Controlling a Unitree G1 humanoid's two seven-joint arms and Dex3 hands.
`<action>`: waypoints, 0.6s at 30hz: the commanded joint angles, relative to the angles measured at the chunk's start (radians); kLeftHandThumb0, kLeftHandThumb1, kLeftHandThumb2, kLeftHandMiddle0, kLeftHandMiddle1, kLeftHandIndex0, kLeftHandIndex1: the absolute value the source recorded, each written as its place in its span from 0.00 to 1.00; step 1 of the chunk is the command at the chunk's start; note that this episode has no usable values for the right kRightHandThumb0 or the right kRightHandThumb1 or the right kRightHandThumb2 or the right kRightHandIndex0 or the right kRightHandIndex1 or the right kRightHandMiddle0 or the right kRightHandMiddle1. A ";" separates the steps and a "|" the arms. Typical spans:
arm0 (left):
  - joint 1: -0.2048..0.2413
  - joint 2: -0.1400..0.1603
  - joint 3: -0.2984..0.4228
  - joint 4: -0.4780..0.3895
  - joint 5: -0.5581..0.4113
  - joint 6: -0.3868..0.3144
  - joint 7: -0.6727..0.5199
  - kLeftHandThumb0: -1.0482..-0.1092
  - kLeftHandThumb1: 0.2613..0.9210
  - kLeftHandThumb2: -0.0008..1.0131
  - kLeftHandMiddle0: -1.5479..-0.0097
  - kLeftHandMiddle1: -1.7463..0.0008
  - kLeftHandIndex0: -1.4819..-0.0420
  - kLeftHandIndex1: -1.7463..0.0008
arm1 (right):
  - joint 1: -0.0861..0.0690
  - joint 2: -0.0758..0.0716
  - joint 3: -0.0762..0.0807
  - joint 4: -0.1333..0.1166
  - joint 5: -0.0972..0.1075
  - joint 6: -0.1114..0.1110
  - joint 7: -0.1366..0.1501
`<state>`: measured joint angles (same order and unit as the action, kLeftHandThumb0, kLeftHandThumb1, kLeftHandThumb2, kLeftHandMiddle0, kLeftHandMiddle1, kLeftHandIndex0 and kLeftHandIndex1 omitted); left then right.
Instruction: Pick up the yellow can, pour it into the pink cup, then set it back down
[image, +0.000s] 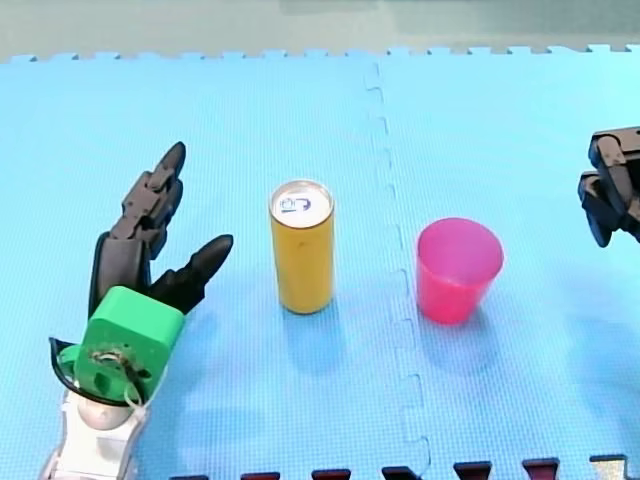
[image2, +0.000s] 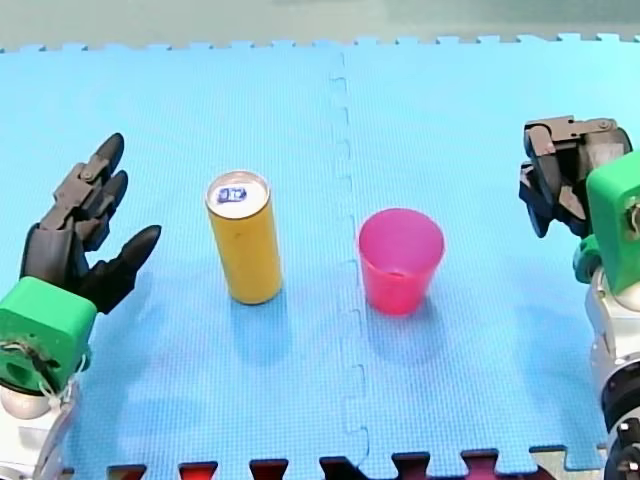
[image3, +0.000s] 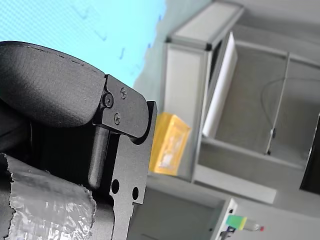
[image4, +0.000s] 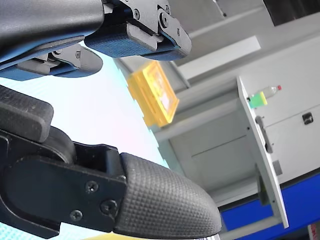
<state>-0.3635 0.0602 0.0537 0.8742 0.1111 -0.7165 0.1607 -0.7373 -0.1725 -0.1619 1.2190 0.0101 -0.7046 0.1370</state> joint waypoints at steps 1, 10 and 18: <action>-0.004 0.004 0.002 0.001 -0.006 -0.006 -0.002 0.00 1.00 0.10 0.78 1.00 0.80 1.00 | -0.005 -0.006 -0.003 0.001 0.002 0.000 -0.001; 0.000 0.004 0.006 -0.008 -0.015 0.003 -0.012 0.00 1.00 0.10 0.78 1.00 0.81 1.00 | -0.008 -0.006 -0.007 0.002 0.004 0.004 -0.001; 0.019 0.005 0.008 -0.049 -0.036 0.026 -0.050 0.00 1.00 0.11 0.78 1.00 0.84 1.00 | -0.011 -0.008 -0.011 0.008 0.005 0.005 0.004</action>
<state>-0.3488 0.0600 0.0603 0.8349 0.0789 -0.6948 0.1149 -0.7441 -0.1753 -0.1702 1.2242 0.0124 -0.7027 0.1407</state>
